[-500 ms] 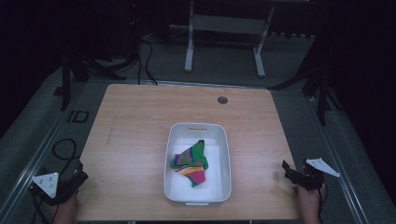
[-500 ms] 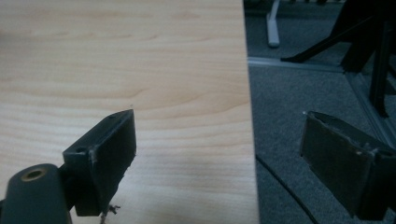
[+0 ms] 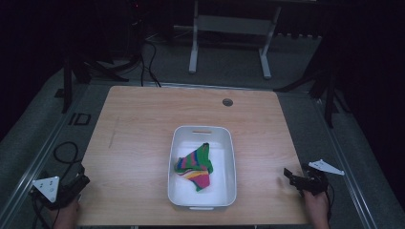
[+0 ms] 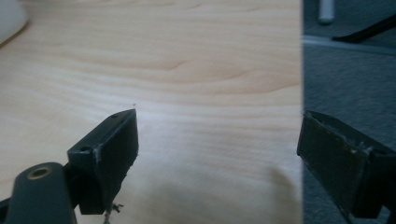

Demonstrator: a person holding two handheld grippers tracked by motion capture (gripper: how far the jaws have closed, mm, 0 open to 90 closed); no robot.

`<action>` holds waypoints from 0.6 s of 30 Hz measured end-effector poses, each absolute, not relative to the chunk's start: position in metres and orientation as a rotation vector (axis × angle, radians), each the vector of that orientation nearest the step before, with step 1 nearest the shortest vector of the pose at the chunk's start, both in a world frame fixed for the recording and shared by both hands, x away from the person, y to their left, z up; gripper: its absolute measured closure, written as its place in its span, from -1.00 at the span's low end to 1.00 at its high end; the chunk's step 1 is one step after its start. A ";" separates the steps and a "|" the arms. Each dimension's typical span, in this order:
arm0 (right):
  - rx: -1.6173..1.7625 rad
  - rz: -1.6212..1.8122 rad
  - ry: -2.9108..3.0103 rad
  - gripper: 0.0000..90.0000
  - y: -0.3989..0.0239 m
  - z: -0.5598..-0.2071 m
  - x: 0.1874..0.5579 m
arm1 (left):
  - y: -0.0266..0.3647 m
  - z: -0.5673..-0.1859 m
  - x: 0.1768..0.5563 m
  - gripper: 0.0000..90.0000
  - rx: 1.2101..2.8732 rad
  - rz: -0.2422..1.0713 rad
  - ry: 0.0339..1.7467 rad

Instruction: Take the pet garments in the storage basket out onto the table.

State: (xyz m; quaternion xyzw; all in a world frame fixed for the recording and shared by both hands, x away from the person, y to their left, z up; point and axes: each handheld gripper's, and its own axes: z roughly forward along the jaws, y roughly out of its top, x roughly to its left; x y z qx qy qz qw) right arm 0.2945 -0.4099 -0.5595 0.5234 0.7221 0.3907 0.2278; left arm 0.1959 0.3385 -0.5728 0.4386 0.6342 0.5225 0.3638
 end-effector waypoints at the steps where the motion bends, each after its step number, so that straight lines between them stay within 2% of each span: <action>1: 1.436 1.061 2.011 -0.71 -0.409 -0.559 0.294 | 0.339 -0.573 0.196 -0.99 1.129 1.345 1.631; 18: 1.224 1.117 2.311 -0.69 -0.399 -0.548 0.296 | 0.338 -0.573 0.196 -0.99 1.138 1.351 1.624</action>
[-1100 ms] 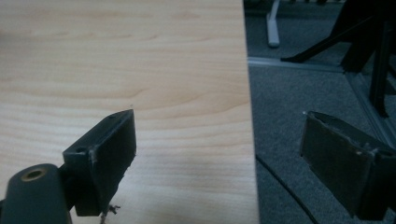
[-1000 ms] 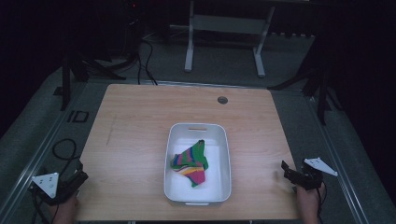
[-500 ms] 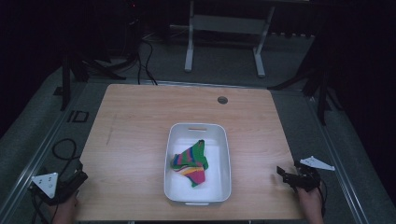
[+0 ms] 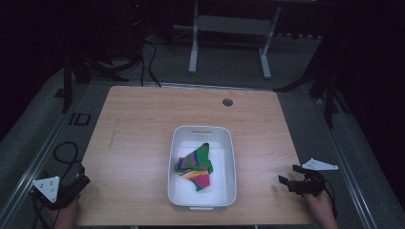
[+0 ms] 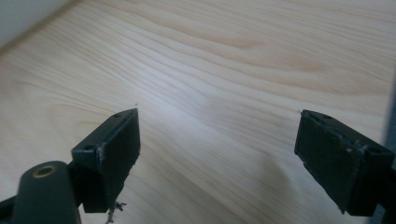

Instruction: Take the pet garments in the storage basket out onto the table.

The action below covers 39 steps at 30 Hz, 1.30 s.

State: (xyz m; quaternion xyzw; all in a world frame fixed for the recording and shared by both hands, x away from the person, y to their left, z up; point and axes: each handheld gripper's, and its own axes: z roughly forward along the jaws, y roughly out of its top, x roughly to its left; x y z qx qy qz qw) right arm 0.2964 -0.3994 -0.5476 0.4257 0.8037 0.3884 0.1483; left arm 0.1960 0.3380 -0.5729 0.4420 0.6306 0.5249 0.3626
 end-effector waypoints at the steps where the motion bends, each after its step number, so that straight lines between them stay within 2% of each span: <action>1: 1.204 1.132 2.337 -0.69 -0.398 -0.546 0.297 | 0.338 -0.573 0.196 -0.99 1.137 1.346 1.626; 19: 0.833 1.165 2.653 -0.68 -0.340 -0.518 0.312 | 0.341 -0.573 0.197 -0.99 1.135 1.307 1.628; 39: 0.582 1.189 2.757 -0.71 -0.273 -0.461 0.325 | 0.341 -0.573 0.197 -0.99 1.137 1.312 1.625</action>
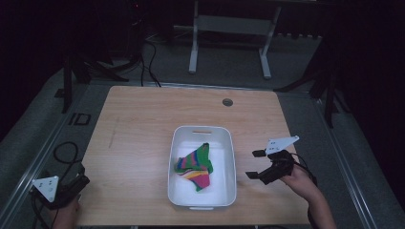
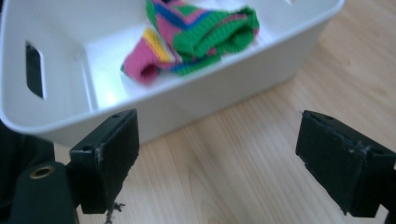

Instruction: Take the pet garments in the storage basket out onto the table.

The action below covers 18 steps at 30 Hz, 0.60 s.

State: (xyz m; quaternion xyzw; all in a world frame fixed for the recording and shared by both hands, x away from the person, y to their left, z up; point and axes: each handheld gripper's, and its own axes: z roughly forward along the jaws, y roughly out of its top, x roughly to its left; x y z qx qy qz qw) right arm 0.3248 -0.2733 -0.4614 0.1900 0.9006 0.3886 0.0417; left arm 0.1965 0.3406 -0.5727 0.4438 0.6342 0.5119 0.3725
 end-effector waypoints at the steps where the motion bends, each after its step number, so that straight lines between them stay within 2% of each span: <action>1: 0.571 1.193 2.757 -0.71 -0.270 -0.459 0.325 | 0.341 -0.573 0.196 -0.99 1.137 1.312 1.625; 18: 0.344 1.129 2.879 -0.70 -0.204 -0.437 0.341 | 0.341 -0.573 0.196 -0.99 1.141 1.310 1.621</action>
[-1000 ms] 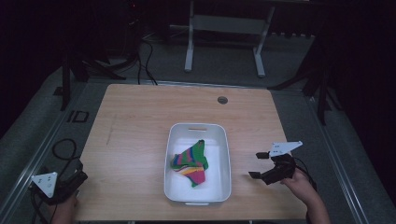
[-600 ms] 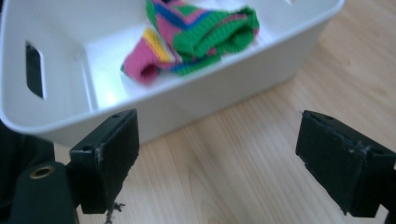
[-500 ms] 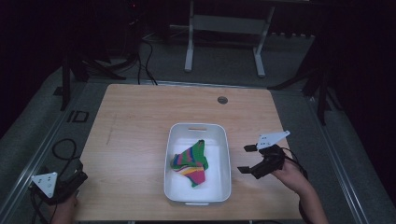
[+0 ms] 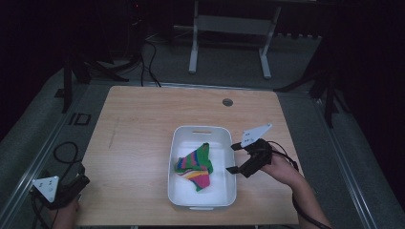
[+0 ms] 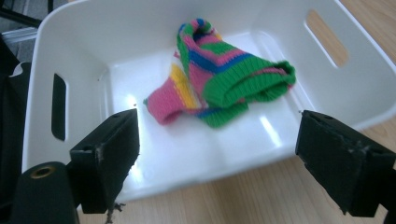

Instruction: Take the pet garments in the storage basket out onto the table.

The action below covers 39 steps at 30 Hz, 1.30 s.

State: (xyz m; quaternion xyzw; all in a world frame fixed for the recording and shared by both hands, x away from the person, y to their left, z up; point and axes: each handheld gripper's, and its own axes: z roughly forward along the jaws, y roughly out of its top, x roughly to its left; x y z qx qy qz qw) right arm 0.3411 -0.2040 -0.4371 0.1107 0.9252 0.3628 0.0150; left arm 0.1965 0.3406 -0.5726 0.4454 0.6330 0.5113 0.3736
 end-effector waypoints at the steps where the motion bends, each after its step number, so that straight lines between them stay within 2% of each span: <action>1: 0.337 1.130 2.885 -0.70 -0.200 -0.437 0.342 | 0.341 -0.573 0.197 -0.99 1.141 1.309 1.621; 7: 0.303 1.120 2.920 -0.70 -0.179 -0.439 0.344 | 0.341 -0.573 0.197 -0.99 1.143 1.309 1.619; 21: 0.148 0.881 3.016 -0.71 -0.104 -0.471 0.342 | 0.341 -0.573 0.197 -0.99 1.146 1.302 1.615; 30: 0.090 0.744 3.066 -0.69 -0.074 -0.488 0.348 | 0.341 -0.573 0.197 -0.99 1.148 1.297 1.612; 37: 0.091 0.540 3.090 -0.52 -0.058 -0.507 0.353 | 0.341 -0.573 0.197 -0.99 1.151 1.297 1.607; 39: 0.067 0.460 3.081 -0.35 -0.053 -0.513 0.354 | 0.341 -0.573 0.197 -0.99 1.151 1.297 1.606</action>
